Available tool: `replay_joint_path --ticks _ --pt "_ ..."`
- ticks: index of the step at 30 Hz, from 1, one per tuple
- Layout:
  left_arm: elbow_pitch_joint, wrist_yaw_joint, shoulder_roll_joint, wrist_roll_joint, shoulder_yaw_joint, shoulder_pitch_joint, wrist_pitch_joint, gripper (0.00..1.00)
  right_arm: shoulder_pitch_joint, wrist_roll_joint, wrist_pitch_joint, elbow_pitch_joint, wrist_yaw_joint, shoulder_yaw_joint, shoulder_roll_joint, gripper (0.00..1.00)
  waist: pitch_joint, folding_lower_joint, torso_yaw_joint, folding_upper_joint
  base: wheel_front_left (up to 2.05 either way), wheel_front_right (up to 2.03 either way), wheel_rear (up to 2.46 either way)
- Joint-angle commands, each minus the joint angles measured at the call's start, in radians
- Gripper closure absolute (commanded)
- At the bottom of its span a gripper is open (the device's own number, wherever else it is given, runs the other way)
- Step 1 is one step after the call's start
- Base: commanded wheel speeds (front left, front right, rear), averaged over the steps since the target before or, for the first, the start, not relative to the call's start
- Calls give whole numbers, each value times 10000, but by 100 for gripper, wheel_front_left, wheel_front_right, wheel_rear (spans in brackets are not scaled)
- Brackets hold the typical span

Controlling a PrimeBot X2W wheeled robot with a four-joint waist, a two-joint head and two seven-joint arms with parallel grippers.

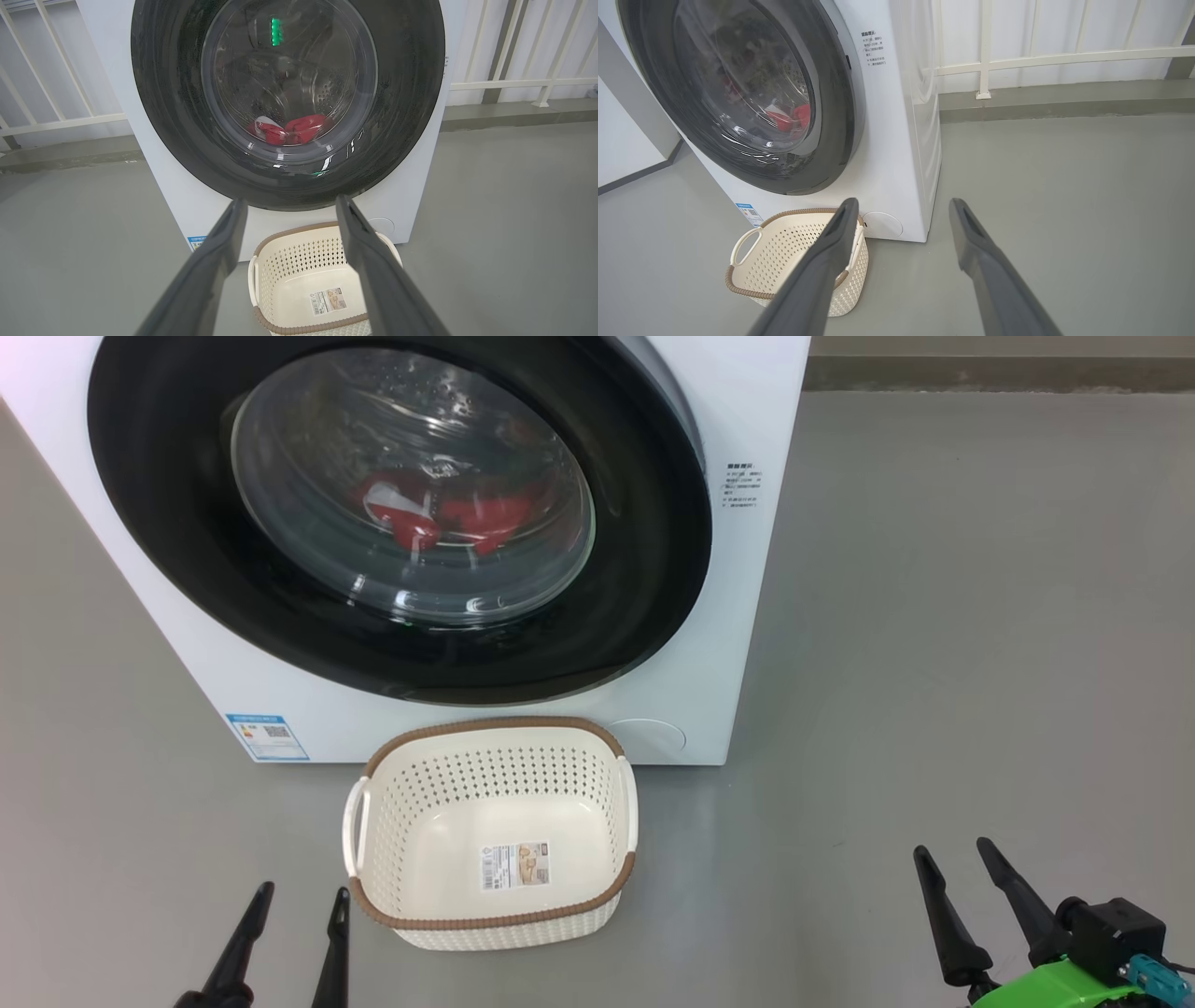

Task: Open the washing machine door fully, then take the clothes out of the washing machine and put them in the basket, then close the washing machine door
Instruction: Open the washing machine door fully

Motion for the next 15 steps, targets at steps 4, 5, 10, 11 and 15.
replay_joint_path --ticks 4,5,10,11,15 --pt "-217 -3 83 -117 345 -267 -122 0 -314 132 -122 -301 16 111 26 100 83 0 6 0 0 0 0" --pt "-227 -6 80 -124 340 -288 -122 0 -429 246 -122 -333 16 79 78 100 119 0 6 0 0 0 0" --pt "-271 -19 65 -172 264 -491 -122 0 -1255 876 -122 -465 16 22 311 100 401 0 84 0 0 0 0" --pt "-279 -22 62 -190 238 -547 -122 0 -1468 992 -122 -462 16 31 351 100 469 0 109 0 0 0 0" --pt "-290 -31 63 -276 124 -819 -122 0 -2457 1310 -122 -365 16 58 418 100 790 0 277 0 0 0 0"
